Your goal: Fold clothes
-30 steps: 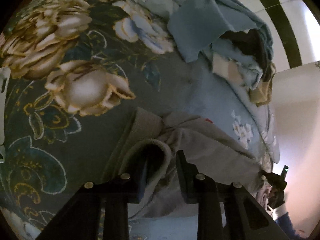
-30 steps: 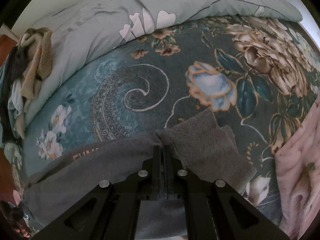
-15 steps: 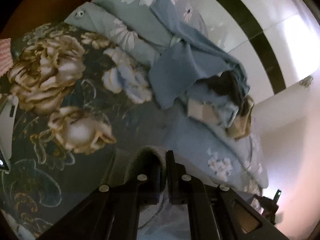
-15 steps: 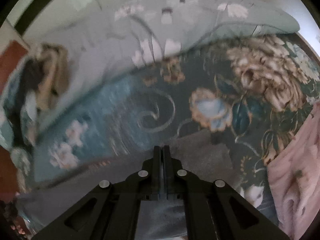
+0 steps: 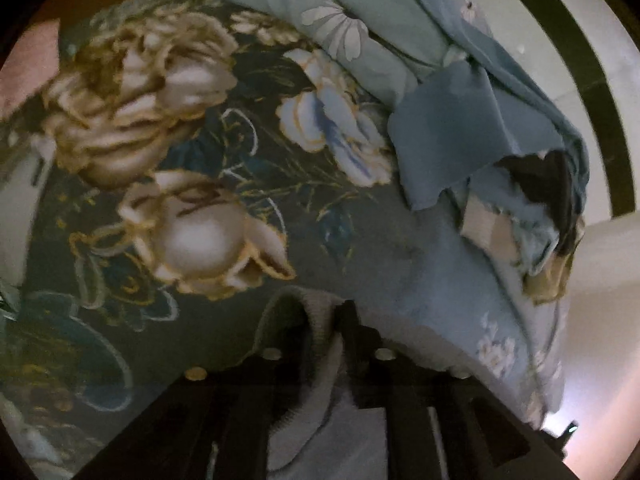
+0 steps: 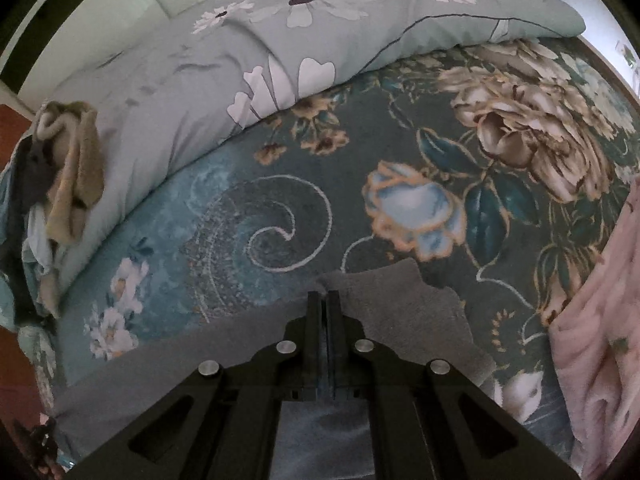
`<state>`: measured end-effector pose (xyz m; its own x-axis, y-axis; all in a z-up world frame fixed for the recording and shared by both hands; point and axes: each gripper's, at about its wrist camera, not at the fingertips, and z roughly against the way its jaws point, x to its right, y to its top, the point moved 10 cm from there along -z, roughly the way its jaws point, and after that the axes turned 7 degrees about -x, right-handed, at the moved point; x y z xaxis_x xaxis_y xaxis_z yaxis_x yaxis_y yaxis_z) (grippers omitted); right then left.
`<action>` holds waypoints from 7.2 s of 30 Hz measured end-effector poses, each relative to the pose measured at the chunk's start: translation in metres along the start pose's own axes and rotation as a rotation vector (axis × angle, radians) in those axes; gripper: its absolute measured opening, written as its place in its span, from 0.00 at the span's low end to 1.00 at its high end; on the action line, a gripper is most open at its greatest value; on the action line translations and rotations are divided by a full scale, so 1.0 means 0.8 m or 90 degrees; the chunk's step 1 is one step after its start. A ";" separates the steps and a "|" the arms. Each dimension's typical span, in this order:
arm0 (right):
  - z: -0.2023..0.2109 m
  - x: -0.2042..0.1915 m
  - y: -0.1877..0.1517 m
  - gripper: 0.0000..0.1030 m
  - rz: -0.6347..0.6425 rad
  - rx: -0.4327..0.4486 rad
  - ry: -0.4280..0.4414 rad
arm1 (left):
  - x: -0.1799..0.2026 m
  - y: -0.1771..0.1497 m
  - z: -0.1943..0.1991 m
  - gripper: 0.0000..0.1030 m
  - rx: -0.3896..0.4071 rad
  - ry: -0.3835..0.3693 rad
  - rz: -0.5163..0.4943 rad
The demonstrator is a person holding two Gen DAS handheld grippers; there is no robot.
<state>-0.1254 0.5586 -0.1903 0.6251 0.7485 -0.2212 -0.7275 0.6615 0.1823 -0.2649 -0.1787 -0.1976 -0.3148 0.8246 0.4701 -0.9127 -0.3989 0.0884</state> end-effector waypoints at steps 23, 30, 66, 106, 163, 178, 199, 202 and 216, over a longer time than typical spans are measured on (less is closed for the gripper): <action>0.027 0.097 -0.093 0.25 -0.212 0.011 0.186 | 0.136 -0.237 -0.062 0.50 -0.094 -0.029 -0.093; 0.020 0.101 -0.081 0.07 -0.236 0.023 0.233 | 0.149 -0.274 -0.098 0.50 -0.148 -0.001 -0.077; 0.003 0.134 -0.112 0.22 -0.402 0.052 0.320 | 0.140 -0.302 -0.074 0.54 -0.140 -0.082 0.018; 0.017 -0.351 -0.293 0.10 0.360 -0.057 0.124 | 0.052 -0.283 -0.013 0.59 -0.086 -0.240 0.102; -0.028 -0.362 -0.290 0.04 0.448 -0.033 0.035 | 0.077 -0.293 -0.020 0.60 -0.124 -0.251 0.058; -0.076 -0.354 -0.336 0.38 0.543 -0.066 -0.069 | 0.081 -0.292 -0.030 0.61 -0.138 -0.267 0.065; -0.001 -0.365 -0.291 0.05 0.479 0.022 -0.010 | 0.062 -0.283 -0.015 0.61 -0.116 -0.304 0.091; 0.055 -0.400 -0.295 0.03 0.507 0.088 0.041 | 0.058 -0.281 -0.016 0.61 -0.114 -0.306 0.098; -0.009 -0.406 -0.320 0.51 0.644 0.076 -0.104 | 0.054 -0.280 -0.012 0.63 -0.111 -0.308 0.101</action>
<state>-0.1442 0.1461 -0.1723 -0.2273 0.9486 0.2201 -0.9073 -0.2884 0.3061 -0.0761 -0.0502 -0.2053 -0.3337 0.4648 0.8201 -0.9067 -0.3962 -0.1443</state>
